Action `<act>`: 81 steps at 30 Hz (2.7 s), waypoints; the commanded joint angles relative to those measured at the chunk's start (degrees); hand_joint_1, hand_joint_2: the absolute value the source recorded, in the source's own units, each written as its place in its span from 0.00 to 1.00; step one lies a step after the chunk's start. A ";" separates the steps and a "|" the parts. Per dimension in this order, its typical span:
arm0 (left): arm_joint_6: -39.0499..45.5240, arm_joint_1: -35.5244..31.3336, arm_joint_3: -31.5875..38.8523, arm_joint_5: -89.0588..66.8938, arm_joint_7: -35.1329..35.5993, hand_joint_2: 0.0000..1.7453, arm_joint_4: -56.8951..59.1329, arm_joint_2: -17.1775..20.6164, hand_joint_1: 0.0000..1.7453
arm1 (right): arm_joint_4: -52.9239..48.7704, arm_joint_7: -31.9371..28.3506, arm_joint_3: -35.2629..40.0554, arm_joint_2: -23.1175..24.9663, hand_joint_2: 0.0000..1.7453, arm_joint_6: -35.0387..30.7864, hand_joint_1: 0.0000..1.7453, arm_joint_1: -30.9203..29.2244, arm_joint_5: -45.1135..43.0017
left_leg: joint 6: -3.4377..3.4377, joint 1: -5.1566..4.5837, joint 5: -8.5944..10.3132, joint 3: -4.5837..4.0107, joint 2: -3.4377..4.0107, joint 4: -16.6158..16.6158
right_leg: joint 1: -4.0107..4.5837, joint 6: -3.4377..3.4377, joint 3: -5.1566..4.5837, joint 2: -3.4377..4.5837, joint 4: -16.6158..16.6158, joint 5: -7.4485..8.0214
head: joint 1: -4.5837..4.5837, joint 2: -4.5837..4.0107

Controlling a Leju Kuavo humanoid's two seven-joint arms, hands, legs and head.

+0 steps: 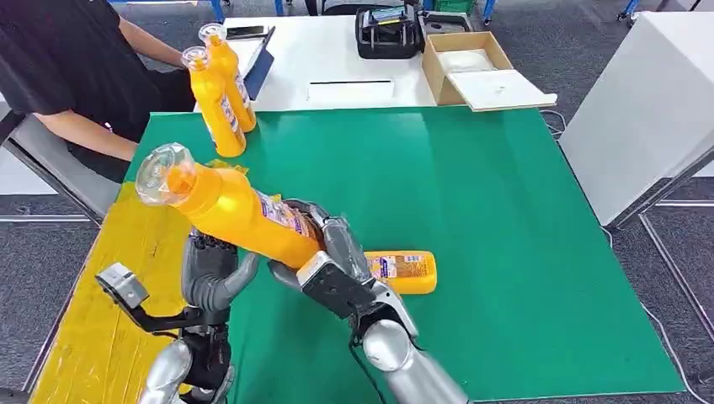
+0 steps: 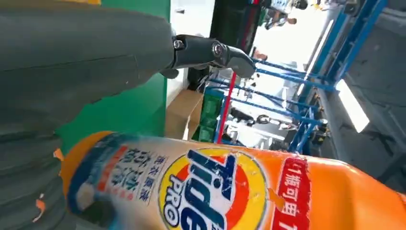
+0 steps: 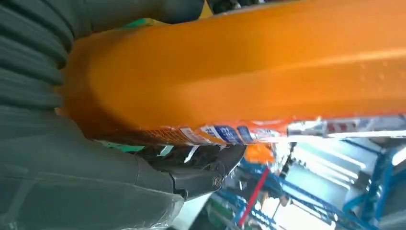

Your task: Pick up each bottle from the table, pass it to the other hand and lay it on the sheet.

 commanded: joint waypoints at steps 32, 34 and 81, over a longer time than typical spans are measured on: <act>-0.70 4.76 -0.79 -7.53 3.82 1.00 -9.56 2.61 0.00 | -3.27 2.84 2.27 -5.08 1.00 1.13 1.00 8.32 2.95 | -0.20 0.03 -0.06 0.06 -0.11 0.01 | 0.06 -0.04 0.07 -0.26 -0.03 -0.07 | 0.00 0.00; -2.61 5.13 -2.34 -8.51 4.91 1.00 -9.53 3.23 0.00 | -4.49 3.62 1.24 -6.11 1.00 -0.52 1.00 8.45 4.45 | -0.33 0.07 -0.15 0.22 -0.13 0.08 | 0.11 -0.08 0.26 -0.41 0.01 -0.18 | 0.00 0.00; -6.61 -4.85 -2.22 -2.16 4.94 1.00 11.02 3.50 0.00 | 7.18 -0.45 5.68 -3.25 1.00 1.27 0.99 -4.12 3.08 | -0.21 0.04 -0.03 0.11 0.02 -0.05 | 0.05 -0.05 0.13 -0.12 -0.07 -0.02 | -0.02 0.00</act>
